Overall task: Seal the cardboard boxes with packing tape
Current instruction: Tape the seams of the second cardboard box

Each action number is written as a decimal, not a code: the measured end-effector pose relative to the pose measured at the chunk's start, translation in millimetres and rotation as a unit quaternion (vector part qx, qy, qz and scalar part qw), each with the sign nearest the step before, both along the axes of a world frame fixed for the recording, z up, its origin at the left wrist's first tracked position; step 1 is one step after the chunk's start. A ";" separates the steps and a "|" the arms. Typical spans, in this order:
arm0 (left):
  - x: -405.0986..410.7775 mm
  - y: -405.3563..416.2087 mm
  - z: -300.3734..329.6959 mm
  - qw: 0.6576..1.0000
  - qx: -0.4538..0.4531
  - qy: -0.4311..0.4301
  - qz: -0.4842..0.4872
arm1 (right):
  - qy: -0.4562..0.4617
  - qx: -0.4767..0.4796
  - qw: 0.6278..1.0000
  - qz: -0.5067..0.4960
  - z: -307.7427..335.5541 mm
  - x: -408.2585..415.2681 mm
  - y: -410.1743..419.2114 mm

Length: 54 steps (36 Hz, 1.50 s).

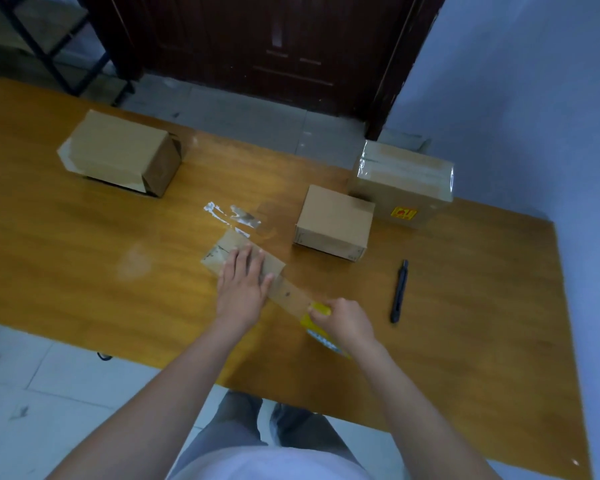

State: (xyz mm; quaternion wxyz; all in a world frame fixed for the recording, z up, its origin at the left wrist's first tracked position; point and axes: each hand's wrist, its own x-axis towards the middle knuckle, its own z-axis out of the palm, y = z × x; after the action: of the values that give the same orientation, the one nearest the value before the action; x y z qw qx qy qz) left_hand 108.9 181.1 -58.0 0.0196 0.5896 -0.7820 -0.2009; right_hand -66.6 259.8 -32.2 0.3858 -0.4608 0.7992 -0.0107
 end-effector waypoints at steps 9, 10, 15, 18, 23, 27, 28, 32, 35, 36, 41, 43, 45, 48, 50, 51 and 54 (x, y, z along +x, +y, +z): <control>-19.5 18.0 6.3 0.990 -0.141 0.019 0.000 | 0.006 -0.025 0.999 0.038 -1.3 -4.2 6.5; -22.0 20.2 7.8 0.990 -0.142 0.027 -0.005 | 0.003 -0.031 0.999 0.036 -2.0 -4.7 7.1; -40.8 37.7 17.2 0.997 -0.040 -0.065 0.004 | -0.031 -0.064 0.997 0.005 -4.8 -4.8 10.4; -46.8 45.5 15.7 0.994 -0.010 -0.109 0.006 | -0.099 -0.080 0.991 -0.038 -0.3 -8.7 12.0; -45.0 44.8 14.1 0.995 -0.027 -0.096 0.012 | -0.062 -0.147 0.971 -0.179 -7.7 -51.1 9.1; -44.6 43.7 12.0 0.997 -0.034 -0.073 0.018 | 0.037 -0.116 0.944 -0.305 -25.3 -107.7 3.6; -44.0 44.3 9.7 0.997 -0.037 -0.063 0.021 | 0.048 -0.098 0.944 -0.312 -30.7 -118.0 1.9; -42.6 47.1 6.1 0.998 -0.037 -0.039 0.034 | 0.098 -0.034 0.965 -0.241 -55.0 -135.1 0.8; -41.5 48.0 4.1 0.998 -0.031 -0.022 0.046 | 0.139 -0.048 0.971 -0.187 -65.3 -136.1 1.7; -41.5 47.6 4.1 0.998 -0.032 -0.015 0.051 | 0.133 -0.056 0.973 -0.182 -67.1 -136.5 2.6; -41.2 46.6 3.4 0.998 -0.036 -0.003 0.058 | 0.065 -0.143 0.973 -0.171 -56.0 -131.8 13.4; -40.9 46.9 2.7 0.997 -0.038 -0.004 0.061 | 0.031 -0.203 0.973 -0.106 -42.3 -124.1 17.4; -41.0 47.7 2.9 0.998 -0.035 -0.008 0.060 | 0.017 -0.280 0.960 0.019 -24.6 -115.0 17.4; -41.7 48.5 3.9 0.998 -0.033 -0.003 0.061 | 0.049 -0.334 0.909 0.245 3.3 -93.0 4.8; -41.6 49.0 3.7 0.997 -0.033 0.003 0.066 | 0.092 -0.335 0.869 0.351 18.3 -75.8 -10.6; -41.8 49.2 3.3 0.997 -0.033 0.004 0.069 | 0.107 -0.334 0.854 0.385 23.0 -68.0 -18.2; -42.7 49.3 1.5 0.996 -0.038 0.005 0.080 | 0.138 -0.318 0.820 0.456 29.3 -51.5 -38.3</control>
State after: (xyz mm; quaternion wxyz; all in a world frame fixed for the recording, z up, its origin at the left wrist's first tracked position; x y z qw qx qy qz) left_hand 66.2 230.4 -56.5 0.0619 0.6481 -0.7393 -0.1719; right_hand -118.1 221.5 -3.0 0.0643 -0.8662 0.4950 -0.0238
